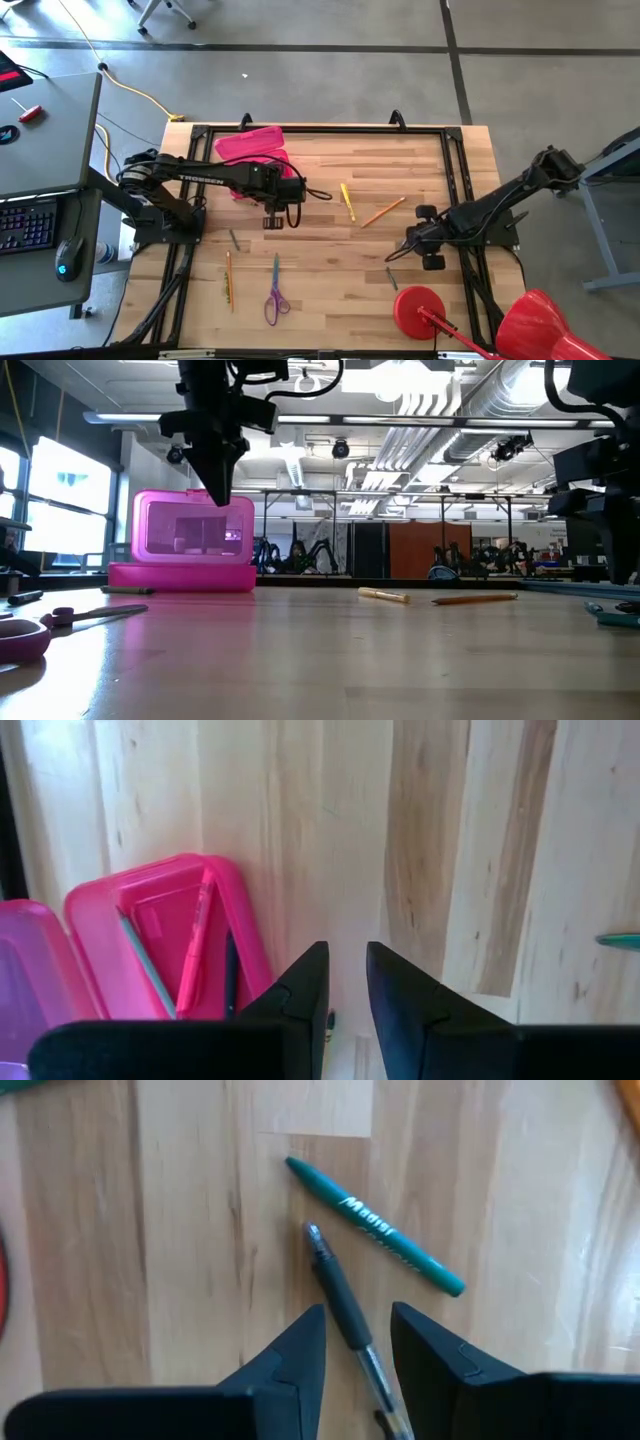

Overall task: Pick & place school supplies into a supply box
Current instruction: Put the black transparent pen into the supply box

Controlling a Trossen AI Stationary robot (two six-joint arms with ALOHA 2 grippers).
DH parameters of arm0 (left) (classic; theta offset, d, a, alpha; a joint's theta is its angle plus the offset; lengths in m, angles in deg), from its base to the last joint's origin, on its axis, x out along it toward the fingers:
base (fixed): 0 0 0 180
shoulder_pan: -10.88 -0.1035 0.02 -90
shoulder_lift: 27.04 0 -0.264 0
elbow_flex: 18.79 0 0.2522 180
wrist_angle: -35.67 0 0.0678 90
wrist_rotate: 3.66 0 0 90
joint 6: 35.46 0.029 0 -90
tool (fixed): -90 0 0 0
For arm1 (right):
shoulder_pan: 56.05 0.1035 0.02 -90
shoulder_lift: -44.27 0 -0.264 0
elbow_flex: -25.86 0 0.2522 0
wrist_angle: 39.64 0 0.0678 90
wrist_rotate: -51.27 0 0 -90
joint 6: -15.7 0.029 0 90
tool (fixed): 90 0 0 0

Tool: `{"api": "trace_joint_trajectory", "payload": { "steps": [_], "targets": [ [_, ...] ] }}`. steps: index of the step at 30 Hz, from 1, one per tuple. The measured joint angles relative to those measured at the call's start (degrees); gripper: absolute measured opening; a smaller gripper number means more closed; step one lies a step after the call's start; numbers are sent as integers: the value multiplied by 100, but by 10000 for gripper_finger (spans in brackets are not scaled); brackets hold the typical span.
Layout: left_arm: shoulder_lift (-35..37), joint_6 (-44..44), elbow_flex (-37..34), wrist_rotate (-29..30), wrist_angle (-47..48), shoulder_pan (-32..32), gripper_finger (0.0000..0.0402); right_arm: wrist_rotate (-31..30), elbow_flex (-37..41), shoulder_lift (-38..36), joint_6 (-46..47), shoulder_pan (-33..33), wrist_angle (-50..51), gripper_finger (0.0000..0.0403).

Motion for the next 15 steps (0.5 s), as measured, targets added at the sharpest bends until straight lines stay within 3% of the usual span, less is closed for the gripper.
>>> {"api": "trace_joint_trajectory", "payload": {
  "steps": [15],
  "targets": [
    [0,-292,2,-68,-17,0,101,-207,801,482,217,12,-1327,91]
  ]
}}
